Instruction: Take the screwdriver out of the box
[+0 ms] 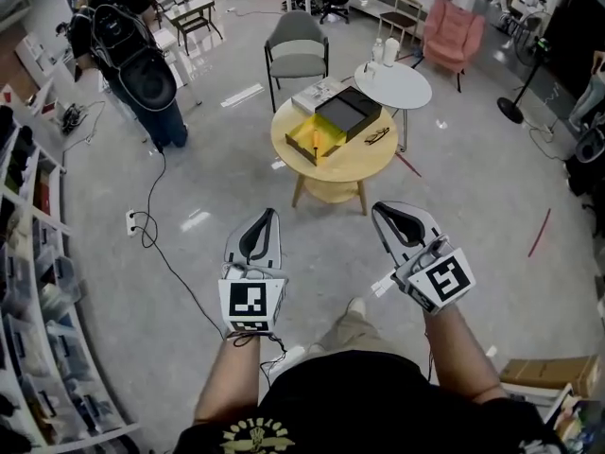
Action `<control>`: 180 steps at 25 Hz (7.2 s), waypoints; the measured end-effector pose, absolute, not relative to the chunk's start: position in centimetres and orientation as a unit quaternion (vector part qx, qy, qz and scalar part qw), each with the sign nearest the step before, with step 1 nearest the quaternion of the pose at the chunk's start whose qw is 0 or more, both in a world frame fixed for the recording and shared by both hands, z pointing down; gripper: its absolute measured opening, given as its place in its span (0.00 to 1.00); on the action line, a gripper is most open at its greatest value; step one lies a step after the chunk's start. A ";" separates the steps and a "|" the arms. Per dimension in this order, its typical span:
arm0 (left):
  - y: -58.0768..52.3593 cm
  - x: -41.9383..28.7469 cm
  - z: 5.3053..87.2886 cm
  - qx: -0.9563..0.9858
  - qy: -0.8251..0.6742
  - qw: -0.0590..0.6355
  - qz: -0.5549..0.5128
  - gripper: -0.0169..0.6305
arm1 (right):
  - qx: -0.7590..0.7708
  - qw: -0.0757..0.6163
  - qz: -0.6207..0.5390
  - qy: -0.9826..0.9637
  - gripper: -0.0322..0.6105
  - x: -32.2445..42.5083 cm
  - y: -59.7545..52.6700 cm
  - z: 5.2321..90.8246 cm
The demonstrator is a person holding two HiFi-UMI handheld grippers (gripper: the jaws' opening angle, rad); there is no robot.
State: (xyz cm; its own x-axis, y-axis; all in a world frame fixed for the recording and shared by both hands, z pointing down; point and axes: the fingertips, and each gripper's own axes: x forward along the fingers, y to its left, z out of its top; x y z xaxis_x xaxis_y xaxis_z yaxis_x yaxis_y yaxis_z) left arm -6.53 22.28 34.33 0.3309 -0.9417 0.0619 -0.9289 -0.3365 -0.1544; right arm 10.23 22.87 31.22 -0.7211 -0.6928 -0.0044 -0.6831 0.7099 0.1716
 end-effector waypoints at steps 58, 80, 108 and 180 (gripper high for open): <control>3.3 -1.8 34.5 -0.750 0.654 0.049 -0.084 0.05 | 0.298 0.045 -0.004 -0.954 0.07 18.1 0.1 36.0; -7.8 -5.8 36.3 -0.796 0.598 0.047 -0.080 0.05 | 0.355 0.064 0.011 -0.933 0.07 12.4 -9.2 37.2; -17.2 -15.0 35.1 -0.828 0.553 0.053 -0.072 0.05 | 0.403 0.064 -0.017 -0.913 0.07 3.6 -17.3 34.6; -31.2 -15.7 48.7 -0.821 0.550 -0.043 -0.146 0.05 | 0.370 0.212 0.152 -0.892 0.16 1.5 -34.6 56.8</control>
